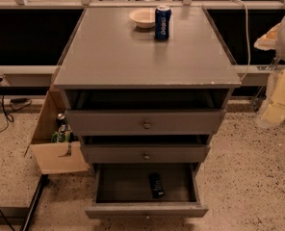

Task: Close bottom drawer

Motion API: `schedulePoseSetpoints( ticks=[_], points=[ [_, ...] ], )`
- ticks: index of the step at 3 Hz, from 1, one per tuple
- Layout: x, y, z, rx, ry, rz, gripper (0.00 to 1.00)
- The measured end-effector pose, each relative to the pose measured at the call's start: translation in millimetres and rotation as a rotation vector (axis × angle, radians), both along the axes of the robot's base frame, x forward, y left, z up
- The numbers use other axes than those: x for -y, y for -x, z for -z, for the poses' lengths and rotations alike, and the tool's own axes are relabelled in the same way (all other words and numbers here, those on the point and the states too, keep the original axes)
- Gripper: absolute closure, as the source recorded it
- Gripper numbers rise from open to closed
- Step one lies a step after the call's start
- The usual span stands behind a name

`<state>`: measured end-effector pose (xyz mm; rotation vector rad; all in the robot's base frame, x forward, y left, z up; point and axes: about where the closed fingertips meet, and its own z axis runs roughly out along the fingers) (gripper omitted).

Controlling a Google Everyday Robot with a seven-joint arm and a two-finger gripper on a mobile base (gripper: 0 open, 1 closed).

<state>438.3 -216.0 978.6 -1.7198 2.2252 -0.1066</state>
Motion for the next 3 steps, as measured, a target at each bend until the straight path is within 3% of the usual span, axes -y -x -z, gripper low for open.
schedulePoseSetpoints(
  ticks=[1,2,3],
  points=[
    [0.0,0.0,0.0,0.000,0.000,0.000,0.00],
    [0.0,0.0,0.0,0.000,0.000,0.000,0.18],
    [0.7,0.6,3.1,0.000,-0.003,0.008,0.49]
  ],
)
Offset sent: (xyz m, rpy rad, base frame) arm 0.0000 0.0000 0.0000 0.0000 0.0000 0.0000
